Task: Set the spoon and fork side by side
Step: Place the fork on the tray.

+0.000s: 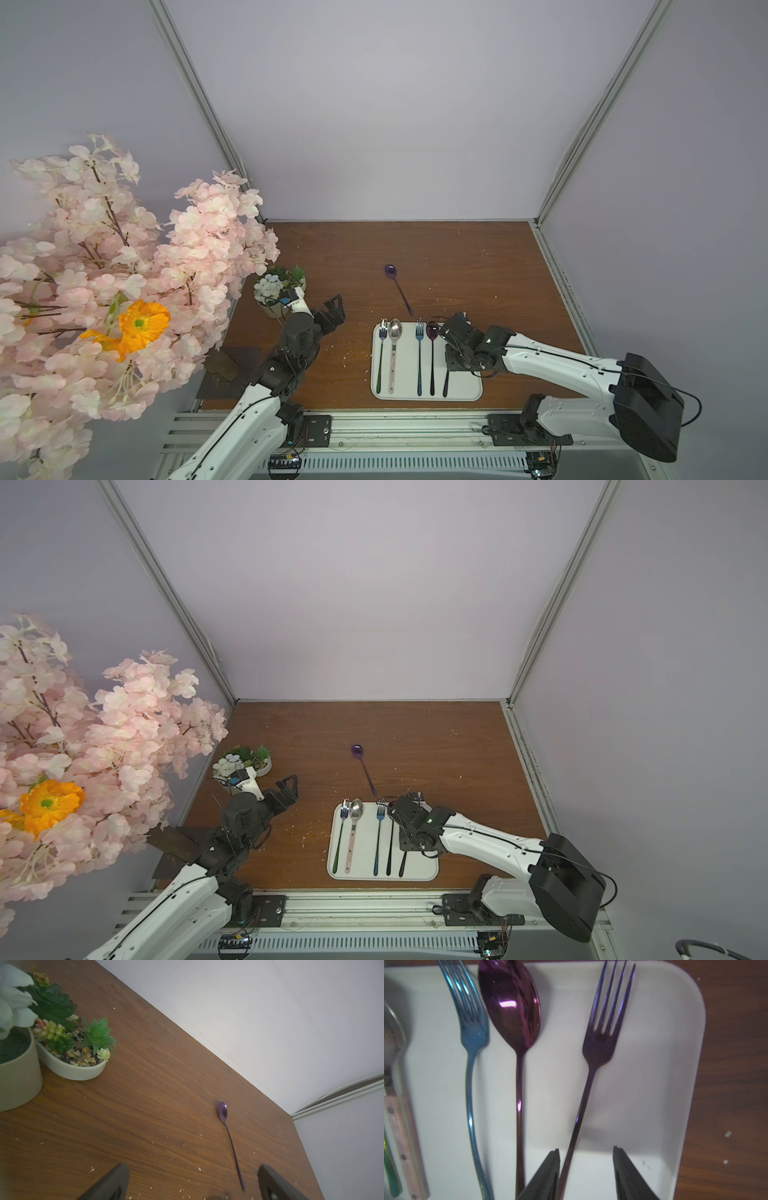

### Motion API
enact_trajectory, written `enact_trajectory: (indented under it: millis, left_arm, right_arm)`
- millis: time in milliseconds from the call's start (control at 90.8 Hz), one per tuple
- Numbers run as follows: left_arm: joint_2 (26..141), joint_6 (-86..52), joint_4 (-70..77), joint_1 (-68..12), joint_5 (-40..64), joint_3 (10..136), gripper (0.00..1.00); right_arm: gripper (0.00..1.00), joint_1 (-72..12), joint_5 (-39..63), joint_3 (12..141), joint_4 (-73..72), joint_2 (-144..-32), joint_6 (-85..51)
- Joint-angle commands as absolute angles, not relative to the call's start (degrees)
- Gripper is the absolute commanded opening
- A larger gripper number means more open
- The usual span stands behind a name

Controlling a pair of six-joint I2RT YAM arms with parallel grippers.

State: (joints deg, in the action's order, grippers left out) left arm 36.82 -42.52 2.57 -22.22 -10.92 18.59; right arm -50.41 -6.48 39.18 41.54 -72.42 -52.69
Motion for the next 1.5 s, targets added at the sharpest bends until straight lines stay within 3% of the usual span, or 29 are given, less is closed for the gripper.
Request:
enact_trajectory:
  millis: [0, 517, 1486]
  left_arm:
    - [36.4, -42.2, 2.4, -21.8, -10.7, 18.4, 0.99]
    - [36.2, -42.3, 2.5, -21.8, -11.3, 18.3, 0.99]
    - [36.2, -42.4, 2.6, -21.8, -11.3, 18.4, 0.99]
  right_arm:
    - [0.45, -50.7, -6.9, 40.4, 39.8, -74.1, -51.2]
    - [0.26, -50.8, -6.7, 40.2, 39.2, -78.4, -49.4]
    - [0.16, -50.1, -8.8, 41.2, 40.5, -78.3, -48.0]
